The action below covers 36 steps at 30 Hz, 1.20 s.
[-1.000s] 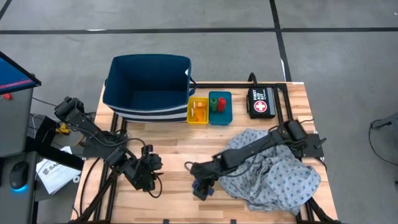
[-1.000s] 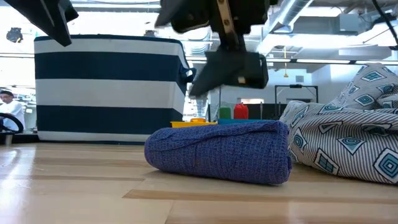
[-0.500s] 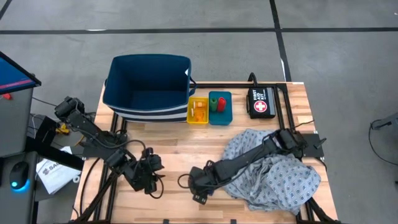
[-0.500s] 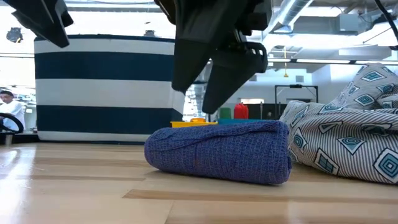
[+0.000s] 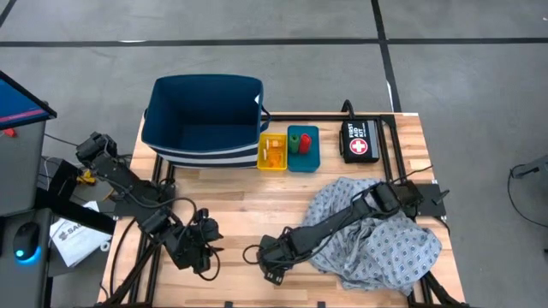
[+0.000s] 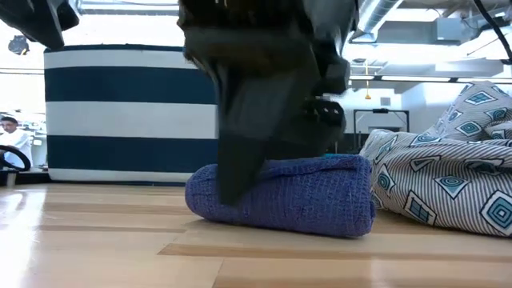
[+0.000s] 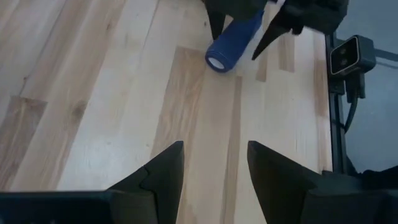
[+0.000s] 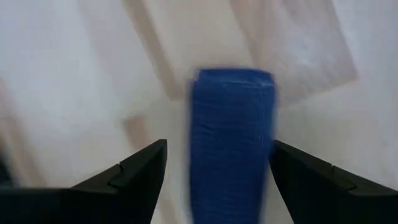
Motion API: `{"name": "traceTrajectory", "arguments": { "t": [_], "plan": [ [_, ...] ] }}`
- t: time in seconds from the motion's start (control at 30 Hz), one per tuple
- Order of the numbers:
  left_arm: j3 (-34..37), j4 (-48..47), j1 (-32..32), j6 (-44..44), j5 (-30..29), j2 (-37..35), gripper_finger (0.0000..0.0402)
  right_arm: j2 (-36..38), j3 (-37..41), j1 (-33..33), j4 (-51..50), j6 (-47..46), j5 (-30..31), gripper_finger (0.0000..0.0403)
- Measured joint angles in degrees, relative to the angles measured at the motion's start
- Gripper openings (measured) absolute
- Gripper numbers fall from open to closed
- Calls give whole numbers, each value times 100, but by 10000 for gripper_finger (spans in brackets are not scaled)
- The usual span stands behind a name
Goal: Pick & place medical supplies in basket/bin
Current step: Put the blue bandage into the right blue bin
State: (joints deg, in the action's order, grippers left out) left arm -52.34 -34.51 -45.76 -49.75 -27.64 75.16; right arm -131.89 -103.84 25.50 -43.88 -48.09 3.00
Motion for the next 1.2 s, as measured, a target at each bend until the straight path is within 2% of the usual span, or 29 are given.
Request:
{"name": "traceTrajectory", "arguments": {
  "t": [0.2,0.33,0.67,0.83,1.03,1.2],
  "plan": [
    [2,1,-6,-38,2,0,168,-112,-8,-17,-61,5,18,275],
    [2,2,-6,-44,30,0,168,-119,-6,-39,-69,2,112,260],
    [2,4,-4,-124,50,0,168,-84,18,-80,-129,276,365,160],
    [2,4,-4,-285,50,0,168,190,33,-117,-138,412,1184,133],
    [2,3,-4,-495,48,0,168,785,27,-196,-554,264,2309,149],
    [2,-12,10,-522,-31,0,168,1350,18,-216,-1156,-63,3844,159]
  ]
}}
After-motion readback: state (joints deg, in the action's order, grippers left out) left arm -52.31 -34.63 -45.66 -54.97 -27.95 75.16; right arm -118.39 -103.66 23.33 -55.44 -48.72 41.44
